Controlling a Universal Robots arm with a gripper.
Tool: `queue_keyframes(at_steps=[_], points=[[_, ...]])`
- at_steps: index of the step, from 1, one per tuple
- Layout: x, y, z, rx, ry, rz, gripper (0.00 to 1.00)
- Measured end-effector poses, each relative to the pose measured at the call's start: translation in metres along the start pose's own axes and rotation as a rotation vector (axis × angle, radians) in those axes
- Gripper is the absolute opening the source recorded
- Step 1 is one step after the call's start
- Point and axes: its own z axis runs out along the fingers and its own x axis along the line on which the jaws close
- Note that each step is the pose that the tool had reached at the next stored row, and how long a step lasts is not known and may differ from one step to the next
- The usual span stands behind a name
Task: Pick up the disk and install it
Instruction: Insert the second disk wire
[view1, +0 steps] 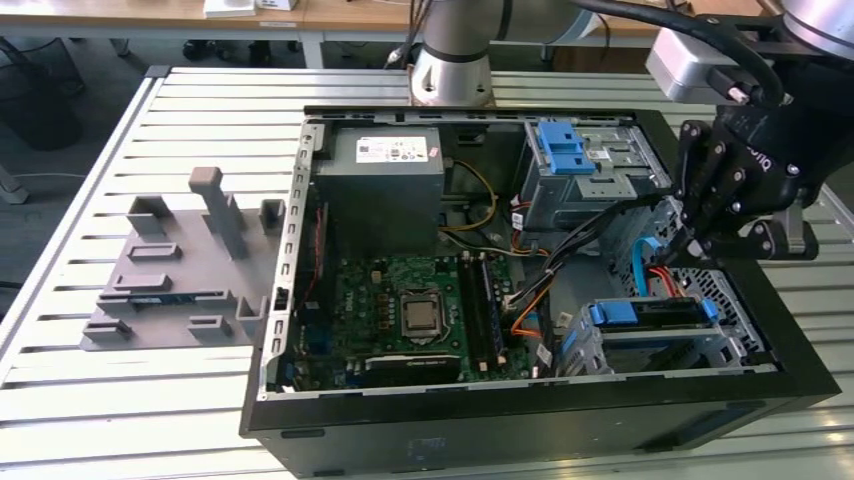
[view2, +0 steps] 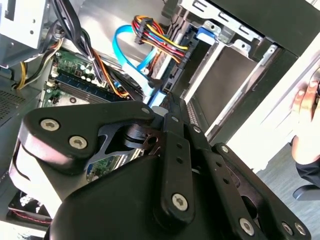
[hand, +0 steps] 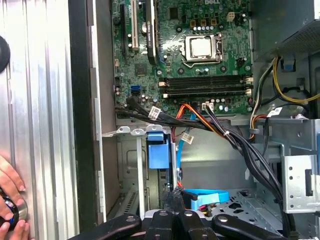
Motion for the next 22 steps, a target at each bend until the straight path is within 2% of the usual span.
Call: queue_keyframes(at_steps=[5,12,19,22], points=[[-0.0051,0.0024,-0.0004,0.0068,-0.0003,0.000,0.11],[-0.0088,0.0064,-0.0004,0.0243,0.0016,0.000,0.11],[-0.0136,0.0068,0.0052,0.0314,0.0025,0.000,0.11],[-0.0138,0.0069,0.0066,0.0353,0.0057,0.001,0.11]])
